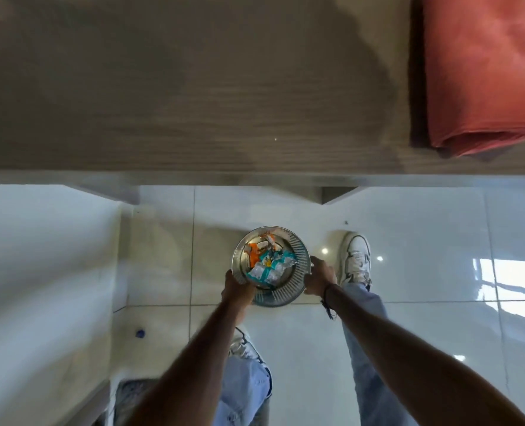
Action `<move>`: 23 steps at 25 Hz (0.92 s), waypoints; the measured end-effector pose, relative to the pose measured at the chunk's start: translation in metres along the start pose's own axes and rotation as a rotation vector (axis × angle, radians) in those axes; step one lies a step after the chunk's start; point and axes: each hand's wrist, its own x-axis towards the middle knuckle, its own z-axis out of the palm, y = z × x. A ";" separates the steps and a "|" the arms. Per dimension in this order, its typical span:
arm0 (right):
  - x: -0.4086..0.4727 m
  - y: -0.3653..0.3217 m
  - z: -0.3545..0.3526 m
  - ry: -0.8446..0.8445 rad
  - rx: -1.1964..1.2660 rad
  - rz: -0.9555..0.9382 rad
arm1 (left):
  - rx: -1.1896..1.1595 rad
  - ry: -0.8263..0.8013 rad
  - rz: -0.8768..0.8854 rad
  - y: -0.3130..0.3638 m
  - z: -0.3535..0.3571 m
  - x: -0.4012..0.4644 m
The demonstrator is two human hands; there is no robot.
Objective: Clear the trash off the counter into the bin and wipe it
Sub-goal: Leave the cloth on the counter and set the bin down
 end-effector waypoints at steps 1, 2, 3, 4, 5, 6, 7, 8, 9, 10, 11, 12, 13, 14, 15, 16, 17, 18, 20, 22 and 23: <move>0.001 0.002 0.000 -0.039 0.040 0.022 | 0.014 -0.018 -0.005 -0.002 0.000 0.000; -0.002 0.005 -0.002 -0.073 0.086 0.046 | 0.030 -0.034 -0.017 -0.004 -0.002 -0.003; -0.007 0.007 -0.006 -0.094 0.138 0.066 | 0.038 -0.051 -0.023 -0.005 -0.004 -0.011; -0.018 0.008 -0.012 -0.106 0.192 0.086 | 0.051 -0.060 -0.014 -0.006 -0.008 -0.024; -0.031 0.006 -0.021 -0.118 0.241 0.103 | 0.085 -0.053 0.015 -0.004 -0.013 -0.040; -0.050 0.002 -0.032 -0.128 0.284 0.108 | 0.140 -0.039 0.059 0.002 -0.018 -0.063; -0.073 -0.003 -0.046 -0.142 0.325 0.098 | 0.188 -0.019 0.110 0.010 -0.023 -0.090; -0.098 -0.010 -0.061 -0.154 0.359 0.067 | 0.232 0.008 0.177 0.020 -0.028 -0.120; -0.130 -0.018 -0.080 -0.165 0.388 0.021 | 0.289 0.035 0.273 0.033 -0.036 -0.157; -0.159 -0.027 -0.099 -0.175 0.415 -0.034 | 0.357 0.066 0.407 0.048 -0.042 -0.192; -0.186 -0.034 -0.118 -0.180 0.431 -0.097 | 0.407 0.091 0.564 0.063 -0.047 -0.225; -0.213 -0.043 -0.140 -0.173 0.445 -0.166 | 0.412 0.101 0.721 0.079 -0.052 -0.258; -0.238 -0.050 -0.160 -0.135 0.453 -0.246 | 0.381 0.102 0.852 0.094 -0.055 -0.288; -0.263 -0.056 -0.182 -0.033 0.448 -0.336 | 0.348 0.121 0.961 0.112 -0.057 -0.318; -0.282 -0.063 -0.203 0.128 0.434 -0.414 | 0.320 0.152 1.049 0.132 -0.058 -0.343; -0.298 -0.069 -0.222 0.323 0.437 -0.466 | 0.290 0.184 1.105 0.153 -0.056 -0.362; -0.310 -0.078 -0.243 0.521 0.461 -0.511 | 0.256 0.218 1.144 0.176 -0.052 -0.376; -0.317 -0.087 -0.263 0.669 0.500 -0.550 | 0.233 0.256 1.160 0.198 -0.046 -0.386; -0.318 -0.108 -0.304 0.740 0.509 -0.588 | 0.249 0.297 1.119 0.243 -0.033 -0.400; -0.307 -0.132 -0.334 0.558 0.350 -0.531 | 0.363 0.297 0.989 0.277 -0.015 -0.402; -0.299 -0.143 -0.342 0.449 0.252 -0.498 | 0.395 0.276 0.933 0.289 -0.006 -0.402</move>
